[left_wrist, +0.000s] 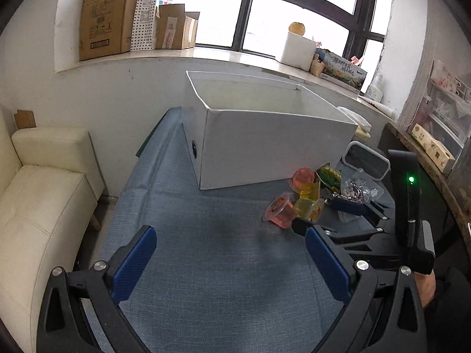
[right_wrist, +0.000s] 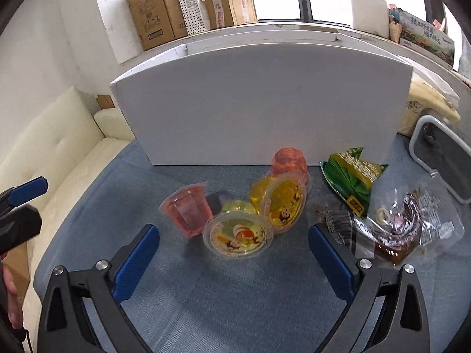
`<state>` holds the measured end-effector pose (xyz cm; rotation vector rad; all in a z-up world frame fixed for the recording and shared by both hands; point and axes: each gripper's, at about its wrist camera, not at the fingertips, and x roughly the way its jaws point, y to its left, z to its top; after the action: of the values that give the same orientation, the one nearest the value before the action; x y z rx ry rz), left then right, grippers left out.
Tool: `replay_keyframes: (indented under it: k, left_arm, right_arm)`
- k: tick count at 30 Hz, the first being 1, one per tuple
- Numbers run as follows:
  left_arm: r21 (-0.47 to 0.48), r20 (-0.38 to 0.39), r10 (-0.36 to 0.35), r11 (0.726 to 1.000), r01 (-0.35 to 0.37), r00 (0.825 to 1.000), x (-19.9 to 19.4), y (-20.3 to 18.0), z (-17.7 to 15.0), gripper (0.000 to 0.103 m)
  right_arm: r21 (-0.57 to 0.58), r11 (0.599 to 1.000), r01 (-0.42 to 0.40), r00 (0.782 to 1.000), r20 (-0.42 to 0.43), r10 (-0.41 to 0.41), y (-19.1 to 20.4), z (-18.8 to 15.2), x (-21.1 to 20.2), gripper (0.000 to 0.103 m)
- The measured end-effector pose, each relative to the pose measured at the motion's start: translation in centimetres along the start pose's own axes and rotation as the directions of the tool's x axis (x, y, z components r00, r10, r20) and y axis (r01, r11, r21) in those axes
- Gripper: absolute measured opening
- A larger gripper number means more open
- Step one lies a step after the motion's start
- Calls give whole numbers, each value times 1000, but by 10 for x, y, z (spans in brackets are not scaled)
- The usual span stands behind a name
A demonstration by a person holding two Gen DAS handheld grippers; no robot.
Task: Organize snacks
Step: 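Grasp the round jelly cup with the cartoon lid with the right tool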
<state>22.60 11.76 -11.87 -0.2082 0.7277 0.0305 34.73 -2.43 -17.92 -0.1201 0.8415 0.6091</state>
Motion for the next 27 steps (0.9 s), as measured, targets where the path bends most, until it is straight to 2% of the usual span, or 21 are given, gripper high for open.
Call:
replay_keyframes:
  k: [2, 4, 11, 20, 24, 27]
  left_arm:
    - [4, -8, -4, 1000, 4, 1000, 3, -2, -2, 103]
    - [5, -17, -4, 1000, 4, 1000, 7, -2, -4, 103]
    - [24, -32, -2, 1000, 3, 999, 19, -8, -5, 103]
    - [105, -61, 8, 994, -2, 998, 55, -38, 5, 103]
    - [201, -67, 77, 978, -62, 995, 90, -59, 12, 103]
    - [228, -88, 97, 971, -75, 991, 113, -67, 16, 103]
  right_arm:
    - [-10, 1000, -2, 999, -33, 2, 0, 0, 7, 66]
    - [-34, 999, 11, 999, -41, -12, 3, -2, 11, 52]
    - [-57, 998, 3, 1000, 2, -3, 8, -13, -6, 51]
    - [11, 999, -31, 998, 55, 30, -8, -41, -72, 51]
    - [38, 998, -45, 996, 77, 42, -15, -61, -97, 51]
    - [62, 997, -54, 996, 80, 49, -20, -74, -109, 51]
